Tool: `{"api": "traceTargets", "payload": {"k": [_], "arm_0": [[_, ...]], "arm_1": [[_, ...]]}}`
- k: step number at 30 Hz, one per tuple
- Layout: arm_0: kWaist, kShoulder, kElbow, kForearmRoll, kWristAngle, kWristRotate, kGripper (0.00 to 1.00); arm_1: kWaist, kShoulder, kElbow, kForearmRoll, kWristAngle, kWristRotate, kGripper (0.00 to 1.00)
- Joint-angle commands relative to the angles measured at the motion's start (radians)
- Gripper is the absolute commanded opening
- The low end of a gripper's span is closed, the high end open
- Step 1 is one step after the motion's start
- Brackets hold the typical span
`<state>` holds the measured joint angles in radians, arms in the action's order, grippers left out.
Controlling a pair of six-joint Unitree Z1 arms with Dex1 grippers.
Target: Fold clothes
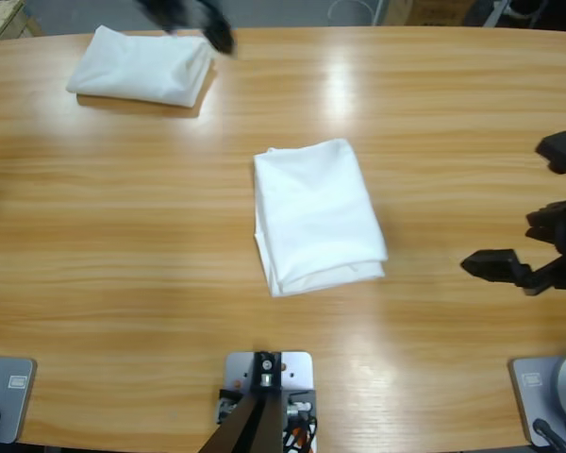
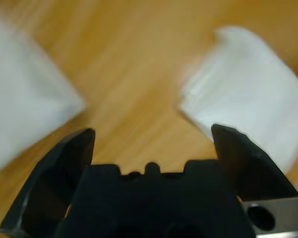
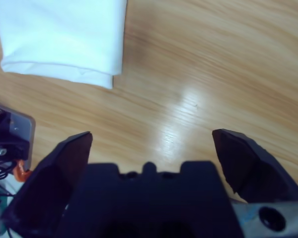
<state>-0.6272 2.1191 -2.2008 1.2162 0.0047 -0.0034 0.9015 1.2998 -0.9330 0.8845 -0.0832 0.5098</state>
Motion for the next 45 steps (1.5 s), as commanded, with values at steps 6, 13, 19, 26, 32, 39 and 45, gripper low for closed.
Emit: {"api": "traceTargets", "payload": {"k": [6,13,19,26,32,39,45], "arm_0": [[0.383,0.391,-0.245,-0.009,0.055,-0.147,0.914],[0.394,0.551,-0.413,0.000,0.050,-0.147,0.908],[0.391,0.603,-0.416,0.051,0.031,-0.048,0.910],[0.369,0.620,-0.424,0.184,-0.012,0.077,0.913],[0.321,0.525,-0.212,0.203,-0.110,0.296,0.918],[0.227,0.227,0.489,-0.262,-0.125,0.373,0.927],[0.148,0.073,0.883,-0.469,-0.113,0.509,0.927]], "arm_1": [[0.007,0.181,-0.018,-0.054,0.040,-0.010,1.000],[0.007,0.222,-0.016,-0.089,0.048,-0.011,1.000],[0.005,0.248,-0.024,-0.113,0.053,-0.010,1.000],[0.005,0.243,-0.030,-0.114,0.051,-0.008,1.000],[0.005,0.212,-0.028,-0.110,0.049,-0.001,1.000],[0.005,0.157,-0.010,-0.105,0.053,0.016,1.000],[0.005,0.126,-0.010,-0.106,0.071,0.034,1.000]]}}
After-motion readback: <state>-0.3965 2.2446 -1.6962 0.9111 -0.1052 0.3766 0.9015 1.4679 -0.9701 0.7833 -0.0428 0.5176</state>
